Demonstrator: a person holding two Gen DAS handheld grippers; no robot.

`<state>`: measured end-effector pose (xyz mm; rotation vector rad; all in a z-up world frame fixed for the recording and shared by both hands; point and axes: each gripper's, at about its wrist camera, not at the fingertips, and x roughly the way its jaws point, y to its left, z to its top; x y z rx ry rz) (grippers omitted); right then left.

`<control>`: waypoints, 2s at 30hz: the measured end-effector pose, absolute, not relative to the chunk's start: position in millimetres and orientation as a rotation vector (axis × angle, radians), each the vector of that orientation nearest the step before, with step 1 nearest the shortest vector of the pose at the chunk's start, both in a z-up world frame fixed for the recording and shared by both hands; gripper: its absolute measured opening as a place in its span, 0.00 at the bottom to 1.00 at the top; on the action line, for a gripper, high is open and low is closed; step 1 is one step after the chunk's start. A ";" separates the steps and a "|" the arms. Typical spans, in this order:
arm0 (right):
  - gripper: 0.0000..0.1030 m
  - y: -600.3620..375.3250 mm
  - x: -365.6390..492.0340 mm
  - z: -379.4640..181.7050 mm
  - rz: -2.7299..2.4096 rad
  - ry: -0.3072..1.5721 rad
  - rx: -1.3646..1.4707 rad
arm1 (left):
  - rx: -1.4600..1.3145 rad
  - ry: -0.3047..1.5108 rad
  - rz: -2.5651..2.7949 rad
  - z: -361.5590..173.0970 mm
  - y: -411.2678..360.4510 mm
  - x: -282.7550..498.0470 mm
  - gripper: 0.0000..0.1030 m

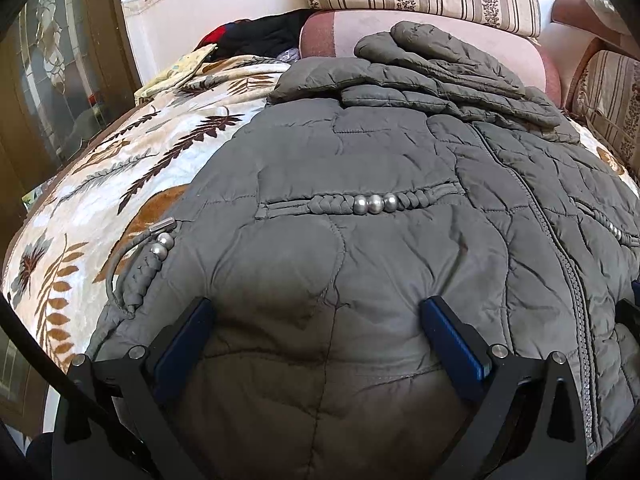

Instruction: Fold large clothes

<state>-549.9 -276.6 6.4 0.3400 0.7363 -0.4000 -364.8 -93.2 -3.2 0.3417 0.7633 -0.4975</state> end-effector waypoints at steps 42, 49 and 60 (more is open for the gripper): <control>0.69 -403.0 -702.9 6.8 -0.591 0.450 0.984 | -0.203 0.978 -0.427 8.2 58.8 -291.9 0.95; 0.68 -374.9 -689.2 -6.9 -0.457 0.513 1.020 | -0.144 0.990 -0.505 6.9 41.5 -310.3 0.95; 0.36 -315.9 -657.4 4.9 -0.405 0.520 0.845 | -0.044 0.904 -0.568 10.7 13.8 -343.5 0.54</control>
